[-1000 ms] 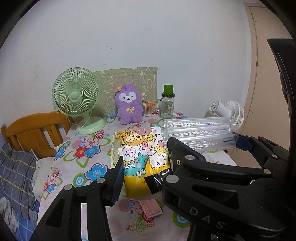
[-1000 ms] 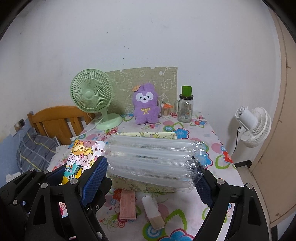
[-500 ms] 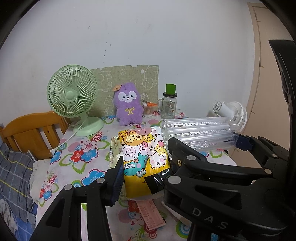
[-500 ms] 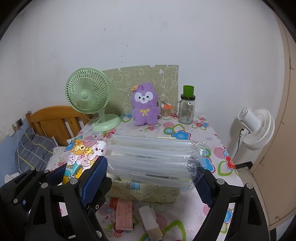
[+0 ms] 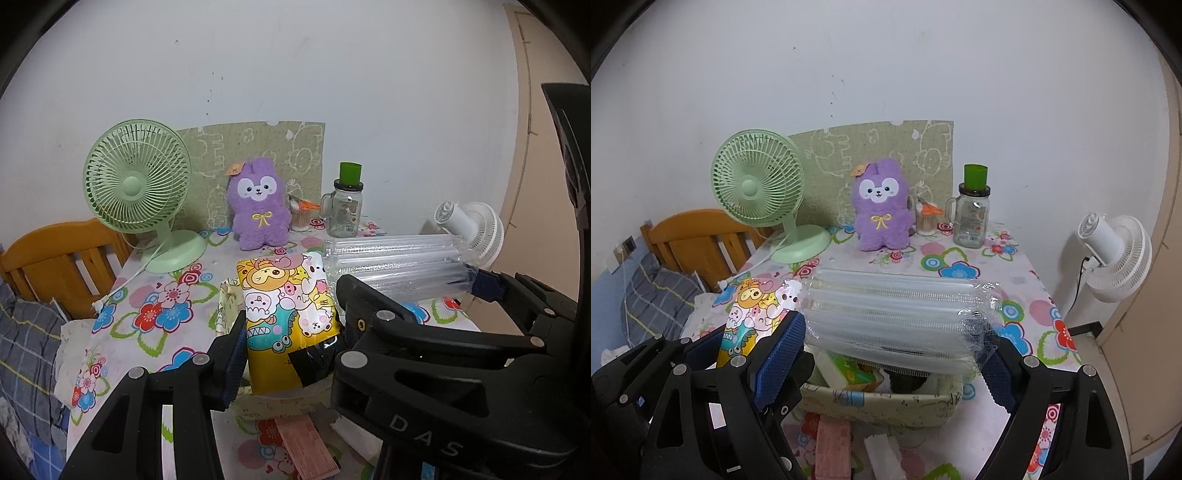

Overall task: Organize soft objects
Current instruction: 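Lower the clear bundle and yellow pack into the box and open both tools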

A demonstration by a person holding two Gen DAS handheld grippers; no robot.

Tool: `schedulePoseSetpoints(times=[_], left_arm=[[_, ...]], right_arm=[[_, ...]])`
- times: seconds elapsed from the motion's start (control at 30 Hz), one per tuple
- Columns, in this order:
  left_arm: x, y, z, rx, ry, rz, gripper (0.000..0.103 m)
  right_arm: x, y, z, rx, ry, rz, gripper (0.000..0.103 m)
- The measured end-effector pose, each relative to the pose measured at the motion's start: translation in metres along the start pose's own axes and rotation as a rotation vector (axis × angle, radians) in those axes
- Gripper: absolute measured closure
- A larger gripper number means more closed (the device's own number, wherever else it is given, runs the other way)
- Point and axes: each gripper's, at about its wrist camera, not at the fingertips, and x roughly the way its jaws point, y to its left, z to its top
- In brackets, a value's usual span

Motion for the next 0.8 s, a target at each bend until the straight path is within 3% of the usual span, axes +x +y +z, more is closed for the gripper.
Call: schedulePoseSetpoints(times=[0.8], left_arm=[[0.075,0.017,0.009,-0.031,0.094,0.006,0.050]], right_arm=[[0.068,-0.011,0.008,0.030,0.075,0.018,0.013]])
